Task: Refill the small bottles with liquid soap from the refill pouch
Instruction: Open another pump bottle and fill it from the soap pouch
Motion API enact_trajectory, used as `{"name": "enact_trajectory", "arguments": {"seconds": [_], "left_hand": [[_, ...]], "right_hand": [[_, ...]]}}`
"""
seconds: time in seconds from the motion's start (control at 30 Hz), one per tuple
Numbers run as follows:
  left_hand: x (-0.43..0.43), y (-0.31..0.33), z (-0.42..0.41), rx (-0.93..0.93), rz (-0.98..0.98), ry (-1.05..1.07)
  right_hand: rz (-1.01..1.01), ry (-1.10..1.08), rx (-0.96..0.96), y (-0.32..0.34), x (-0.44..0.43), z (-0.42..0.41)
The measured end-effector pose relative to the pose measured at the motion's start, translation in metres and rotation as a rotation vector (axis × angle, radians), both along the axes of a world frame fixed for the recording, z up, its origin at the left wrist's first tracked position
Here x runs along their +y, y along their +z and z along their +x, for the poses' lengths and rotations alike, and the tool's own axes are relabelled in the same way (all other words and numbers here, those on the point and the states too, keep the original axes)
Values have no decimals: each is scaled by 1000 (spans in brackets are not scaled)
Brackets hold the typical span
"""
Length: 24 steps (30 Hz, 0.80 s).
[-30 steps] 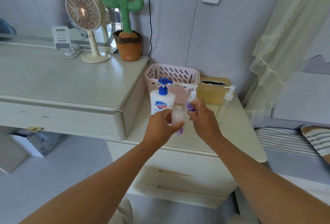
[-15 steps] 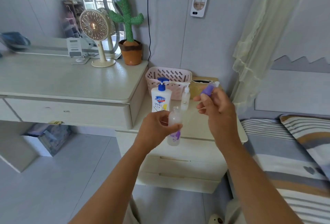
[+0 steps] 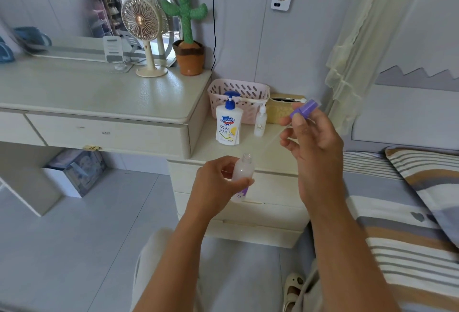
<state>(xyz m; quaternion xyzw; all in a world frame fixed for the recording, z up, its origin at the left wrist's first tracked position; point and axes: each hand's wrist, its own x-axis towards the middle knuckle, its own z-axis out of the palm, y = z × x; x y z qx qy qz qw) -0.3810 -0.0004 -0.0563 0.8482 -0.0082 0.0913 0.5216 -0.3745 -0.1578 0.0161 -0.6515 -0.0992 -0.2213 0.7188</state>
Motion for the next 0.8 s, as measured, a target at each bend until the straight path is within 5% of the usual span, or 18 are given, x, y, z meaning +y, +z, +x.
{"name": "enact_trajectory", "arguments": {"seconds": [0.8], "left_hand": [[-8,16,-6,-22,45,-39]], "right_hand": [[-330,165,230,-42,10,3]]}}
